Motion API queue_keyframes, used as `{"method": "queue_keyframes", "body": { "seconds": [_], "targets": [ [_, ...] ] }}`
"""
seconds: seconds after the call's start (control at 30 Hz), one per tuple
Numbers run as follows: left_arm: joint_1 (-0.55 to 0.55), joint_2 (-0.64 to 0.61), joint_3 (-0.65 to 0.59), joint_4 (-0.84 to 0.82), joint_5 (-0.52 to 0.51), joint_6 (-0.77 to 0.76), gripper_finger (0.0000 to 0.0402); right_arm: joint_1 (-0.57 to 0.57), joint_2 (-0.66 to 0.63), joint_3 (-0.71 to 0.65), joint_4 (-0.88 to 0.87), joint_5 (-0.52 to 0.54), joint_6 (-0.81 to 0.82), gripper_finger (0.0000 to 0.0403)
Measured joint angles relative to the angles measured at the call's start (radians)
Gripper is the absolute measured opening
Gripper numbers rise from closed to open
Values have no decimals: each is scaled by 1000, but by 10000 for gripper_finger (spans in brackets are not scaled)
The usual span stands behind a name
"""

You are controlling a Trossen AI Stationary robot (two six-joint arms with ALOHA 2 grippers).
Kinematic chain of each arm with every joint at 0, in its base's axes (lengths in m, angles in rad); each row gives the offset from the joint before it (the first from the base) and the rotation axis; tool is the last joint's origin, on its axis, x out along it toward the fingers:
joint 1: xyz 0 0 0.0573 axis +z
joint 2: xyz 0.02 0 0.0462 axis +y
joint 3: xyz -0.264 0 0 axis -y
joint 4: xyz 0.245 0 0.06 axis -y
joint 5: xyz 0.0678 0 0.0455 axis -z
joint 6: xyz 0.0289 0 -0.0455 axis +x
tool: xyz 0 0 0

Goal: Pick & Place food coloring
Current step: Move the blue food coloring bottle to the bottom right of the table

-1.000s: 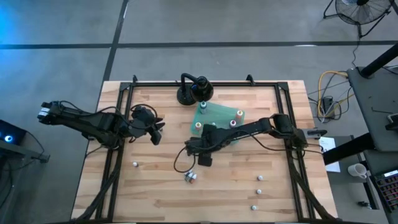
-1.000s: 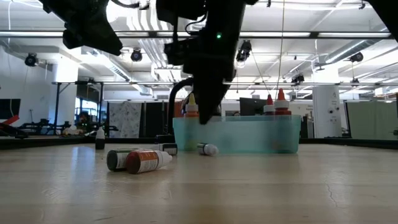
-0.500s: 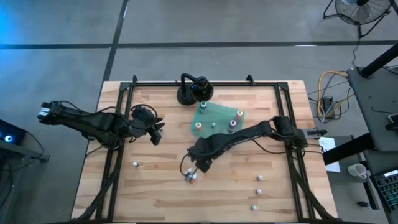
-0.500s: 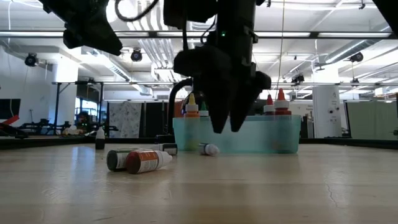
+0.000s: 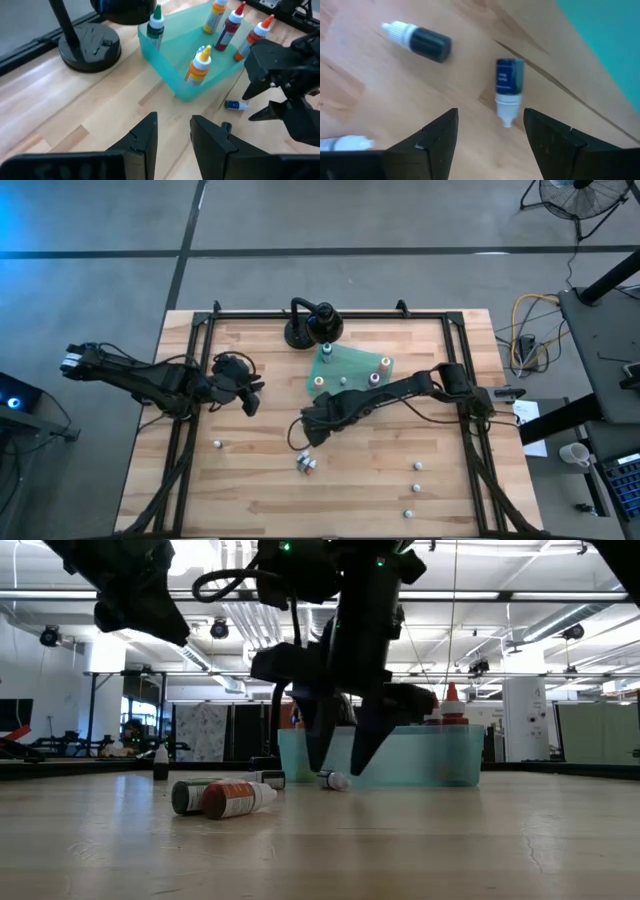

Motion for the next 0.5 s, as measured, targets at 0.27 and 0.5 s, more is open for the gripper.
{"method": "queue_keyframes", "body": {
  "seconds": [0.27, 0.5],
  "targets": [
    [0, 0, -10, -1, 0, -19, 90, -52, 2, -35, -6, -113, 19, 219],
    [0, -2, -10, 2, -1, -20, 90, -50, 2, -43, -4, -107, 1, 199]
  ]
}}
